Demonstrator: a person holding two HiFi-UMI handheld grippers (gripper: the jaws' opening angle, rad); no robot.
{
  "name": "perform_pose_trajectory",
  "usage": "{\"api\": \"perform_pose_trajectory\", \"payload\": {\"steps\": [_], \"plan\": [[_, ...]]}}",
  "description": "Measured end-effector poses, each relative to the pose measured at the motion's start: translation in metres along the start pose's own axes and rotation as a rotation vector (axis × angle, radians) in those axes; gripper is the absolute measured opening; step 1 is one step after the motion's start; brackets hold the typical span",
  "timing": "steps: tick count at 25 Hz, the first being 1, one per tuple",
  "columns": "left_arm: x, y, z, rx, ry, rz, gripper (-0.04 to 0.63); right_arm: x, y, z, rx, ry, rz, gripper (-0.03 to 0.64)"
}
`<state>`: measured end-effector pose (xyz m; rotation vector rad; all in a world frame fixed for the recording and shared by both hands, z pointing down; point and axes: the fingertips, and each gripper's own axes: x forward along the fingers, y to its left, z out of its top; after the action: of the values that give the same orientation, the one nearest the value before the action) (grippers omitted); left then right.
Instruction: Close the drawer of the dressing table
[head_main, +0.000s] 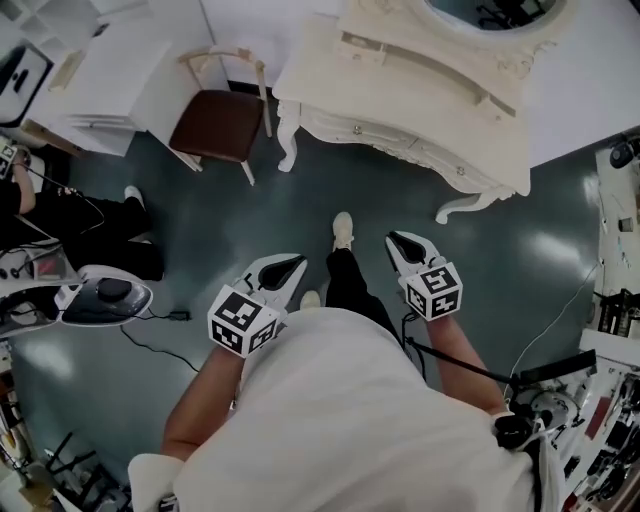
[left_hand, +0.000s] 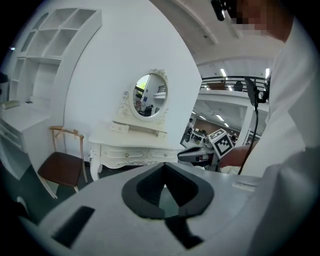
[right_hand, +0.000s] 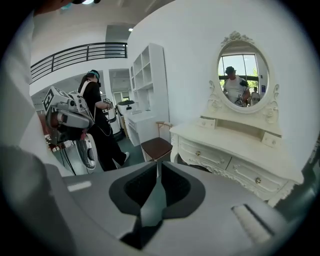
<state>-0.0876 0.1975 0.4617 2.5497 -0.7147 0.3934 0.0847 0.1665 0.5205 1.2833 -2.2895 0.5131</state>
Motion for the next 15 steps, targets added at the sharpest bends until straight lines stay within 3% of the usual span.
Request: {"api": "perform_pose_trajectory", "payload": {"steps": [7,15], "plan": [[0.018,0.075,0.039,-0.053,-0.032,0.164,0.000,0.101,-0.073,0.054,-0.024,-0.002,0.052,0.025],[0.083,0.140,0.115,-0.097,-0.041,0.261,0.000,0.212,-0.183,0.127,-0.044,-0.008,0.070,0.029]]}}
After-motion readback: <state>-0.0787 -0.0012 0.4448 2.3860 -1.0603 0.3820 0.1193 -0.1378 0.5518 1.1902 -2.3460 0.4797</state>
